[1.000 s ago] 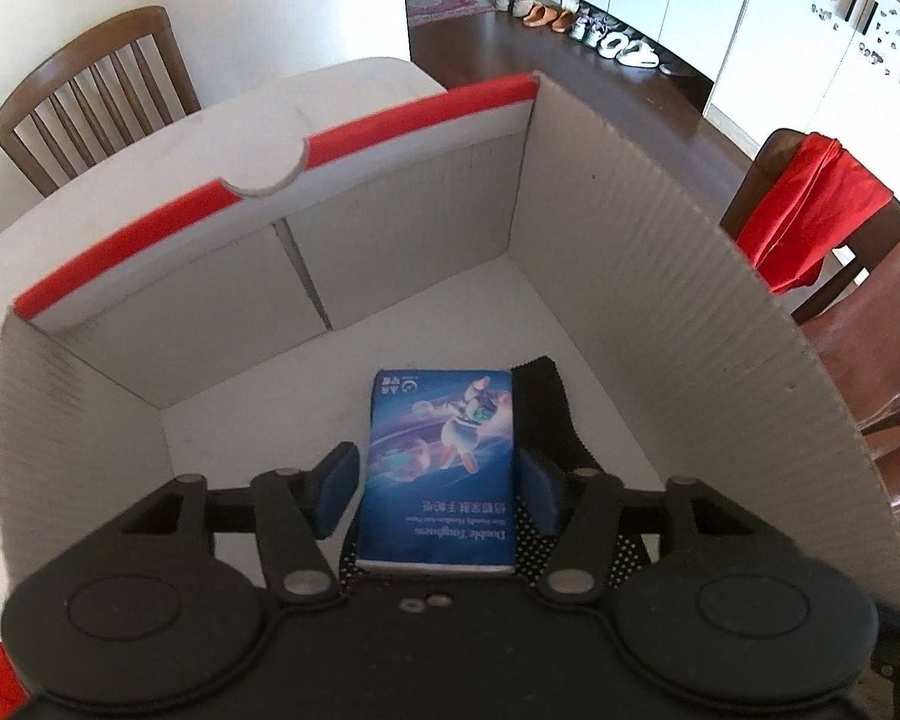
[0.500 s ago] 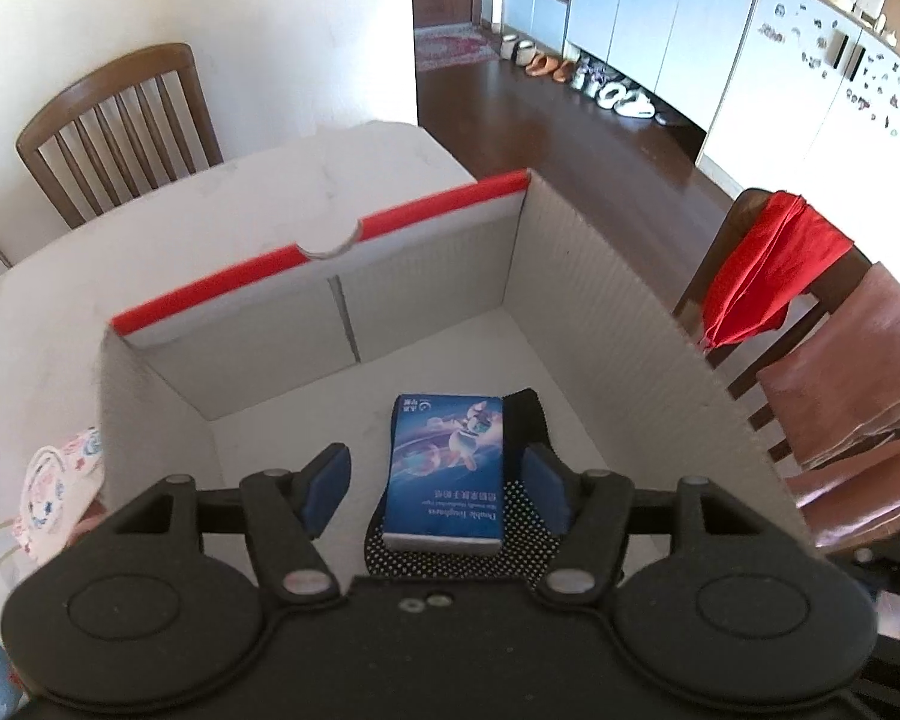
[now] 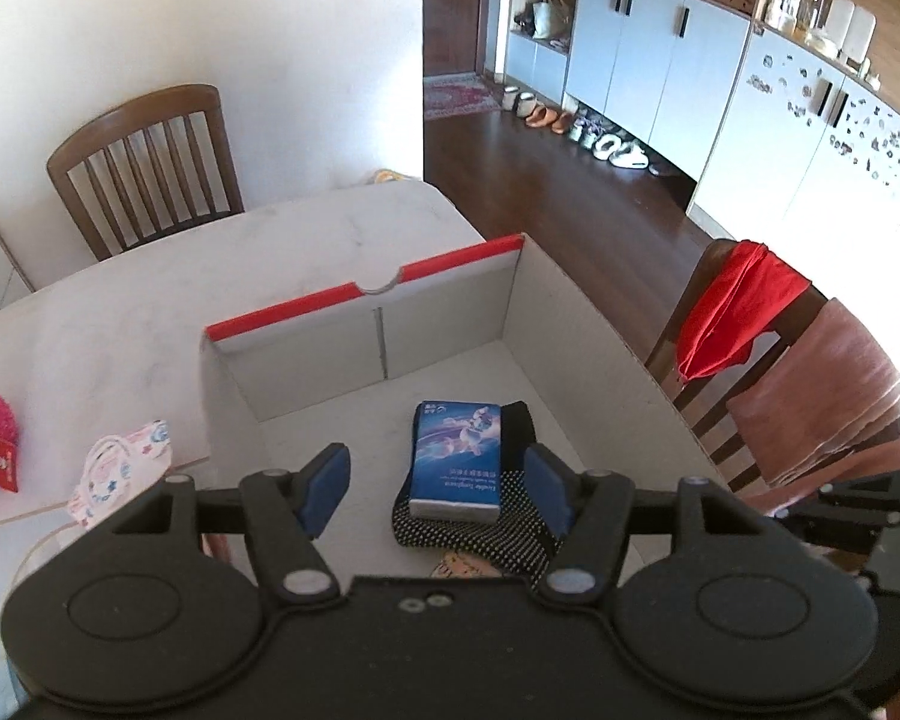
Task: Organize objects
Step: 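Open the left gripper and lift it out of the box, then move the left gripper to the red scarf on the table and grasp it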
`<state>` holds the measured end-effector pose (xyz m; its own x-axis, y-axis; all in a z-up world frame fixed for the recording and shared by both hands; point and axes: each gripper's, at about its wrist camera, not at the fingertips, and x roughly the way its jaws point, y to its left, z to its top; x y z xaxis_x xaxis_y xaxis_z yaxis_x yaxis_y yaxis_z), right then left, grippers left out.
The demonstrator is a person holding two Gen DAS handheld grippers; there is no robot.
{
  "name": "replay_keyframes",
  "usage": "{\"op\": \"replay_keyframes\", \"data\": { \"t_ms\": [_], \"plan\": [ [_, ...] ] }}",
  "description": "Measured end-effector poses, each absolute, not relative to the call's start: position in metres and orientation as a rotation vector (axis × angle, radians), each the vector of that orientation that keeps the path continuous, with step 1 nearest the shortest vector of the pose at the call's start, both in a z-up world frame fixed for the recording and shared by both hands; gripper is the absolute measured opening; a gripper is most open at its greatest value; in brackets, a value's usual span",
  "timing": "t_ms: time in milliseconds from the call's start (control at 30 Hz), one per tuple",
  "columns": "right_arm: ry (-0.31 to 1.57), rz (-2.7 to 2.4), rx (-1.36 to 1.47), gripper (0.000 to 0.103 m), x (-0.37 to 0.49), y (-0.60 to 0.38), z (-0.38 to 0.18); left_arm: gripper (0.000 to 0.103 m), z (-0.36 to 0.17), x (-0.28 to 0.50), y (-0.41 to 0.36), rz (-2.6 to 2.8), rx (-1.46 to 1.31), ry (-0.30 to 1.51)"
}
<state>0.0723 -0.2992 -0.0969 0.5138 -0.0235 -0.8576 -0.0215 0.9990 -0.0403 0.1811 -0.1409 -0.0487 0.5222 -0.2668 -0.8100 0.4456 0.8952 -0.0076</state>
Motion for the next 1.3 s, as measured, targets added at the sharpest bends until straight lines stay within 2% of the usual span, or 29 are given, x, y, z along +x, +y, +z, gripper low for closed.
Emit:
{"op": "replay_keyframes", "data": {
  "t_ms": [200,367,600,700,1100,1300],
  "plan": [
    [1.028,-0.003,-0.058,0.004,0.071,-0.298,-0.096,0.074,-0.037,0.166,-0.114,-0.402,0.172,0.906],
    [1.033,-0.006,-0.068,0.004,0.071,-0.296,-0.097,0.086,-0.032,0.156,-0.084,-0.361,0.128,0.889],
    [1.041,-0.011,-0.079,0.004,0.07,-0.295,-0.098,0.094,-0.028,0.147,-0.036,-0.279,0.091,0.868],
    [1.043,-0.014,-0.084,0.004,0.071,-0.293,-0.099,0.101,-0.028,0.144,-0.017,-0.223,0.083,0.86],
    [1.054,-0.028,-0.095,0.004,0.074,-0.291,-0.1,0.101,-0.072,0.15,0.056,0.037,-0.005,0.902],
    [1.062,-0.034,-0.099,0.004,0.074,-0.291,-0.102,0.101,-0.098,0.152,0.067,0.091,0.0,0.948]
  ]
}}
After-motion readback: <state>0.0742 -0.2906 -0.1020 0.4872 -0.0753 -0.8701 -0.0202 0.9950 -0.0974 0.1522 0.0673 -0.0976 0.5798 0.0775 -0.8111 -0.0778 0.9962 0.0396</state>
